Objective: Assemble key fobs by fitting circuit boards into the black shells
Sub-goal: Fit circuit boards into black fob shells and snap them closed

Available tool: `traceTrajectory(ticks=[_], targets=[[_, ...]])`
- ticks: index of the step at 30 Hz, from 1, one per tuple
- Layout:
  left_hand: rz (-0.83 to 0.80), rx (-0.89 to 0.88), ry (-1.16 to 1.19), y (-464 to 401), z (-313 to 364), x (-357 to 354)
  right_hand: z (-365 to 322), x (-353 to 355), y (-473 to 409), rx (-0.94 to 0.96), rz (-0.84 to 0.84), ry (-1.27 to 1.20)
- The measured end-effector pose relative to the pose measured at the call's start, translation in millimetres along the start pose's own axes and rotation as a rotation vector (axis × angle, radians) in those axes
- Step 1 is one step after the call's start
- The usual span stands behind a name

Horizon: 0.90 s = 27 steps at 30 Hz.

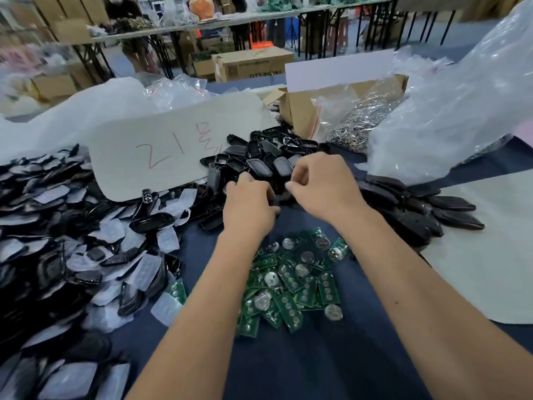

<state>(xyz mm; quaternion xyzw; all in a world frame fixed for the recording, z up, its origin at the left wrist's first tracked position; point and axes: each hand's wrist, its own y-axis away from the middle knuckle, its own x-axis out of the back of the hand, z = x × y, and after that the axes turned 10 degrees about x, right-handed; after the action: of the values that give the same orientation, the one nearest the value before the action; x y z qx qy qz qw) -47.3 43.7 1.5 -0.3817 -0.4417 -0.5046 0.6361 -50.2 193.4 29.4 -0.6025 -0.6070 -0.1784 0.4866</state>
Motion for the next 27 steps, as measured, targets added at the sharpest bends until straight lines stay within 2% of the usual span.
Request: traceTrajectory(ticks=[5,8,10,15,19,22,24,27], targets=[[-0.105,-0.029,-0.008,-2.0,-31.1,23.6,-27.7,-12.6,-5.9,0.114,-0.366,-0.023],[-0.033,-0.037,0.032,-2.9,-55.8,30.1,-43.0,-18.5,-1.7,0.177,-0.640,-0.030],[0.037,0.010,0.196,-3.1,-75.6,34.8,-54.5,-27.1,2.3,0.251,-0.718,-0.004],[0.187,0.193,0.556,8.9,-110.5,38.0,-77.3,-53.5,6.7,0.302,-0.654,-0.029],[0.070,0.313,0.779,23.5,-115.6,32.0,-75.9,-57.8,6.9,0.282,-0.612,-0.146],[-0.039,0.383,0.956,27.8,-109.8,30.4,-62.0,-58.7,7.6,0.202,-0.452,-0.288],[-0.099,0.383,1.074,28.0,-100.4,29.9,-50.4,-63.5,11.2,0.119,-0.294,-0.476],[-0.047,0.276,1.084,30.0,-85.4,23.1,-36.7,-68.8,23.7,-0.046,-0.056,-0.754]])
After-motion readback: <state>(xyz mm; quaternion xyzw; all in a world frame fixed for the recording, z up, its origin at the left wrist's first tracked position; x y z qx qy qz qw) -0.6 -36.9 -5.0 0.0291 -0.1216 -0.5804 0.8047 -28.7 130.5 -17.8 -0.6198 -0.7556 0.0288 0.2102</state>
